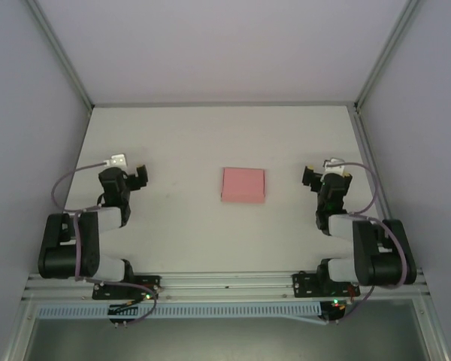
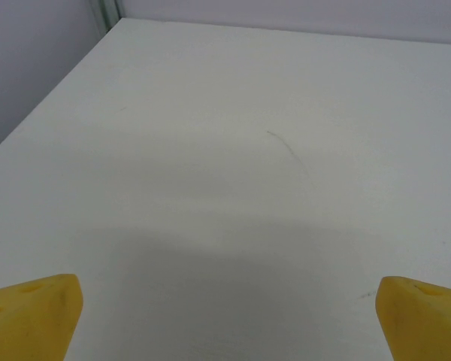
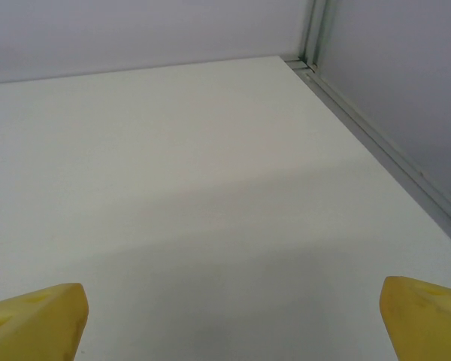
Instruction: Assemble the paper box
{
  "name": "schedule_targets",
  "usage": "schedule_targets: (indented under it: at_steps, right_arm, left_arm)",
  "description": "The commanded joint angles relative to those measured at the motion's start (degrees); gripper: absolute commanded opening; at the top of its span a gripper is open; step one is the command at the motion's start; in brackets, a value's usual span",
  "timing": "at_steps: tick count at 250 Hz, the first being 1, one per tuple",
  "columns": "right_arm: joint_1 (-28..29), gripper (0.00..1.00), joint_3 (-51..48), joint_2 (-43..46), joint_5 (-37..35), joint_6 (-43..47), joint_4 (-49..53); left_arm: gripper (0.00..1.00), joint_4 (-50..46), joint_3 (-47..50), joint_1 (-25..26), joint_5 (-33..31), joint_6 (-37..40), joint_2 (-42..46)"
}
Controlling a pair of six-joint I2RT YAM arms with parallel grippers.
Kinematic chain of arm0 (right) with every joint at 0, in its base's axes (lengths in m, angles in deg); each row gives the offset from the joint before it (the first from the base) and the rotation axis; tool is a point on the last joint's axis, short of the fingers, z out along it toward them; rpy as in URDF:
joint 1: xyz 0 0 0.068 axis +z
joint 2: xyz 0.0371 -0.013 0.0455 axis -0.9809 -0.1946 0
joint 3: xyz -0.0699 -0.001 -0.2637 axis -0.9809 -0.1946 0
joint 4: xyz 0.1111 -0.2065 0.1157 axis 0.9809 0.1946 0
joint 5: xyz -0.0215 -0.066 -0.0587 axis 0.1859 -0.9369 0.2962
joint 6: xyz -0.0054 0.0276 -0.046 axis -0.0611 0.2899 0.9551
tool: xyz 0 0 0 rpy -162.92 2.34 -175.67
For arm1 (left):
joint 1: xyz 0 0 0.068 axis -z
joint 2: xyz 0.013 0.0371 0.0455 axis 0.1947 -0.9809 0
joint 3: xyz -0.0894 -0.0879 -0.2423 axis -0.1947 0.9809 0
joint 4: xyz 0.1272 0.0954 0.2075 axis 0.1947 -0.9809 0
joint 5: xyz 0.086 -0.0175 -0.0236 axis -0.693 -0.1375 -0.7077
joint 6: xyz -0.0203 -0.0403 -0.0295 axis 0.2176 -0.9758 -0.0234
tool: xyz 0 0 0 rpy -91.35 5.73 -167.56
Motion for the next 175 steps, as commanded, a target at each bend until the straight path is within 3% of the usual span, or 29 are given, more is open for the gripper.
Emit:
schedule_targets:
  at_steps: [1, 17, 29, 41, 60, 85, 175]
  right_arm:
    - [-2.7, 1.0, -2.7, -8.7, 2.9, -4.2, -19.1]
    - [-3.0, 1.0, -2.6, -13.8, 8.7, -2.8, -27.4]
    - [-3.1, 1.0, 1.4, -9.6, 13.8, -0.2, -14.4]
    - [-2.7, 1.0, 6.2, -9.0, 13.2, -0.2, -2.1]
    - [-2.0, 1.0, 3.2, -11.1, 10.9, -0.3, -11.6]
    - [-2.2, 1.0, 4.3, -9.6, 11.4, -0.1, -6.9]
    - [-2.2, 1.0, 3.8, -10.1, 11.8, 0.3, -8.8]
  left_arm:
    - [1.0, 18.2, 4.3, -1.2, 4.6, 3.8, -2.4]
    - [1.0, 20.8, 3.7, -0.8, 7.3, 5.5, -5.9]
    - [1.0, 21.3, 4.3, -0.1, 10.0, 6.5, -6.3]
    - [1.0, 21.5, 4.4, 0.0, 9.6, 6.4, -6.3]
    - [1.0, 21.7, 4.4, 0.0, 9.5, 6.5, -6.3]
    - [1.0, 21.6, 4.4, 0.1, 9.4, 6.5, -6.3]
    - [1.0, 21.6, 4.4, 0.0, 9.4, 6.5, -6.3]
